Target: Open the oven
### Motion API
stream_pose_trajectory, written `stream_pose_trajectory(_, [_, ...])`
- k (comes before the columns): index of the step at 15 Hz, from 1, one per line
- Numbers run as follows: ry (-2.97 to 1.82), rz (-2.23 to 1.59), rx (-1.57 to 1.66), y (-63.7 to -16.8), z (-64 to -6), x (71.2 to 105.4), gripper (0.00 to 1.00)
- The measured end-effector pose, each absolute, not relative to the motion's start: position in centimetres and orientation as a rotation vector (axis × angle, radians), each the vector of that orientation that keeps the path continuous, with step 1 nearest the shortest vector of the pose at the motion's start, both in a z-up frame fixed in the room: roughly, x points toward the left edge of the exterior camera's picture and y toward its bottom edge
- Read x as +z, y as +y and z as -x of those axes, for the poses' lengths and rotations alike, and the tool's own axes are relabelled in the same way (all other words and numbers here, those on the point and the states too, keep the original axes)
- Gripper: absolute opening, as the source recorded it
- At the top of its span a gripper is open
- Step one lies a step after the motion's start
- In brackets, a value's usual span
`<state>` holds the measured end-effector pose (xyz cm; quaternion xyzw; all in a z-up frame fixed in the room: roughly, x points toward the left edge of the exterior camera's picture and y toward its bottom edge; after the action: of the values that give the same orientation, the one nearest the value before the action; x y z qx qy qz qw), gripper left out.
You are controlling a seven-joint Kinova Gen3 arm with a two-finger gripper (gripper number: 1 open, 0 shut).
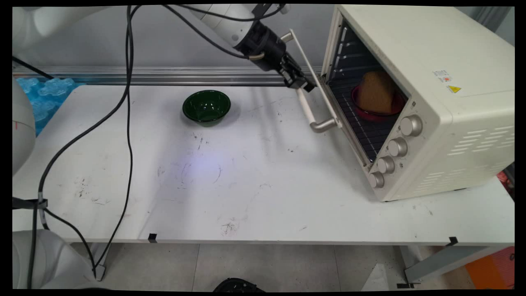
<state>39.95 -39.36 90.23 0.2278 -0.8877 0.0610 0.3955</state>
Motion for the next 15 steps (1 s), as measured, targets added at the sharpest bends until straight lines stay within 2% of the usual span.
stream_pose_trajectory(15, [-2.244,-0.628,0.136,-35.8,-42.7,84.6,0.0])
